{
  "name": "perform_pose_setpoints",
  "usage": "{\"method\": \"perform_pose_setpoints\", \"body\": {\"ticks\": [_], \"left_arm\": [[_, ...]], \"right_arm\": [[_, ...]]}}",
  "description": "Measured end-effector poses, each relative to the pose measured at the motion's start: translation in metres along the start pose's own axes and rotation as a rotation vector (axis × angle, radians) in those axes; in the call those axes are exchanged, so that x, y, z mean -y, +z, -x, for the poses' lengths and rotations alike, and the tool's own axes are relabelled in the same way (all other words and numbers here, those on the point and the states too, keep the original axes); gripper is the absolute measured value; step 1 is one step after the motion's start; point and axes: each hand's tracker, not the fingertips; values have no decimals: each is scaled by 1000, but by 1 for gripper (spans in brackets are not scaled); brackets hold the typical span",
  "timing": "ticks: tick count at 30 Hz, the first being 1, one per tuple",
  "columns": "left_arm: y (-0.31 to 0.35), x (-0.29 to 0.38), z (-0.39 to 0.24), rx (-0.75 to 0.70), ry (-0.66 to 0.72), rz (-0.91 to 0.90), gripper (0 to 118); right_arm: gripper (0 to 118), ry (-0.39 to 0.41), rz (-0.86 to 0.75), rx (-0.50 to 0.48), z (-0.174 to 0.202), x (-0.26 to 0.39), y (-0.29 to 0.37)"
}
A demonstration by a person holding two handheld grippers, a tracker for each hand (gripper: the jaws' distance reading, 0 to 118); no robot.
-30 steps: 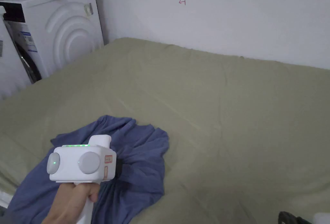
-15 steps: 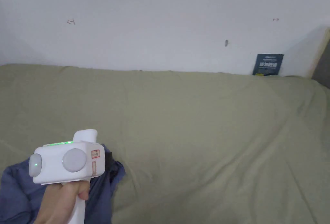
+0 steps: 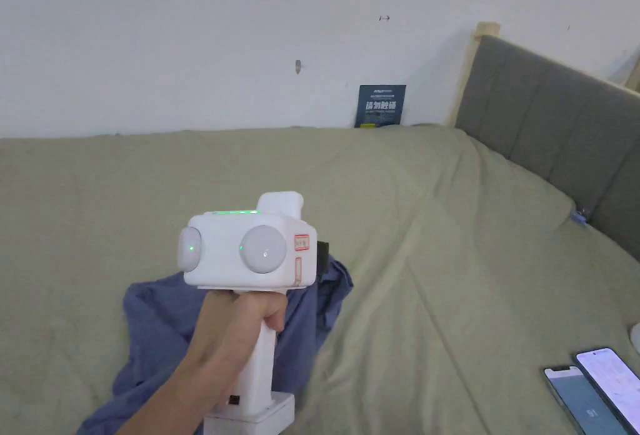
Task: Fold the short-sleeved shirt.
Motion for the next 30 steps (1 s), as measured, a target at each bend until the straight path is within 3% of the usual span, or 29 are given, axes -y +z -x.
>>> {"method": "perform_pose_setpoints", "body": {"ticks": [3,9,13,14,15,16,17,20,22,25,27,30], "left_arm": [[-14,9,-24,57,-55,11,0],[-70,65,-15,-67,-65,216,0],[-85,89,-1,-79,-54,213,4],[-82,91,1,-83,-51,208,28],[-79,93,4,-93,-41,186,77],[-78,95,7,-97,-27,191,118],[-61,93,13,-98,-5,97,113],[-10,81,23,-74,15,163,113],[-8,96,20,-85,14,152,113],[51,103,33,-116,10,92,112],[102,114,44,-147,37,38,107],[181,136,57,-202,64,-43,91]], "right_arm": [[0,-26,16,24,-8,3,-6],[0,-62,48,14,-9,11,-20],[0,-48,56,0,-6,13,-26],[0,-42,56,6,-4,12,-27],[0,-38,55,14,-3,11,-27],[0,-34,54,6,-4,9,-27],[0,-31,48,5,-2,8,-25],[0,-19,27,8,1,2,-15],[0,-20,12,-6,4,-1,-7],[0,9,-16,-21,10,-4,5],[0,23,-38,-45,15,-6,16],[0,50,-71,-82,24,-9,33]]}}
